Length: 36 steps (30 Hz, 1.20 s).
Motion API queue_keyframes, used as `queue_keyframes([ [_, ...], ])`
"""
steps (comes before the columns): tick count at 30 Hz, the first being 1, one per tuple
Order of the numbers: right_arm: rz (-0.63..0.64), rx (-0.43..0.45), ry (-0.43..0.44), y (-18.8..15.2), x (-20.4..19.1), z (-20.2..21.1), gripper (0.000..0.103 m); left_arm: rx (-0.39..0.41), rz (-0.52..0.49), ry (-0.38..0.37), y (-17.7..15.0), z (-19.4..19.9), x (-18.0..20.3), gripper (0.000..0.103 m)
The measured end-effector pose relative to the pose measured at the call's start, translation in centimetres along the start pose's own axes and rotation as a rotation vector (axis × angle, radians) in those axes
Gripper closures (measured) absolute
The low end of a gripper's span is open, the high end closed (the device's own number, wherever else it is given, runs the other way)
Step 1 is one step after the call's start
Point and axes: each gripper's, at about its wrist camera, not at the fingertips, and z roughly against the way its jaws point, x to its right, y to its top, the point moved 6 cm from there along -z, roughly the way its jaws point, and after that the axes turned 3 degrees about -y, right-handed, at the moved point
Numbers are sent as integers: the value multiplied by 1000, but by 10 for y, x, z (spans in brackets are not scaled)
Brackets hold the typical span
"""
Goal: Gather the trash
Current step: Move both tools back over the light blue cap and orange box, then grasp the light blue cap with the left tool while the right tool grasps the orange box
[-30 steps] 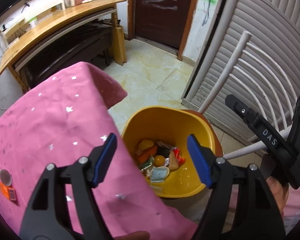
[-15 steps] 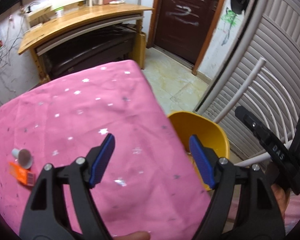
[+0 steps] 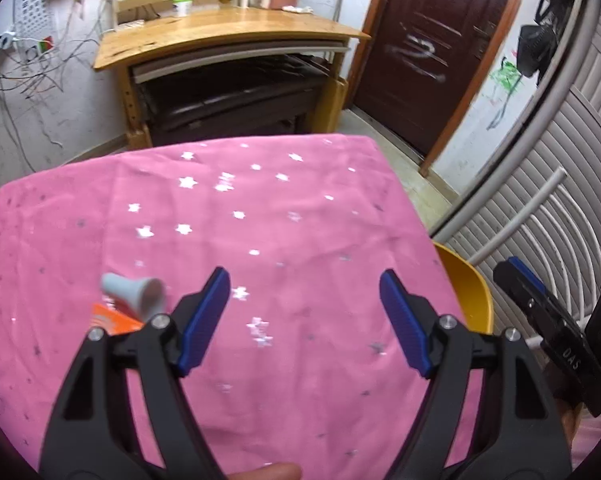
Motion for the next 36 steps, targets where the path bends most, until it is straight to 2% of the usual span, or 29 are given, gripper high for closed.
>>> queue_keyframes([
  [1, 3, -4, 7, 0, -4, -1, 31, 6, 6, 6, 1, 3, -5, 23],
  [13, 116, -81, 100, -16, -81, -24, 31, 27, 23, 105, 9, 20, -67, 19],
  [21, 209, -145, 139, -34, -133, -41, 29, -54, 1, 138, 5, 5, -101, 19],
  [30, 262, -179, 142, -46, -162, -51, 28, -106, 9, 140, -2, -12, -122, 20],
  [32, 271, -185, 141, -48, -165, -51, 28, -124, 0, 140, -3, -17, -124, 21],
  [36, 282, -196, 139, -52, -169, -53, 27, -151, -8, 125, -5, -25, -125, 32],
])
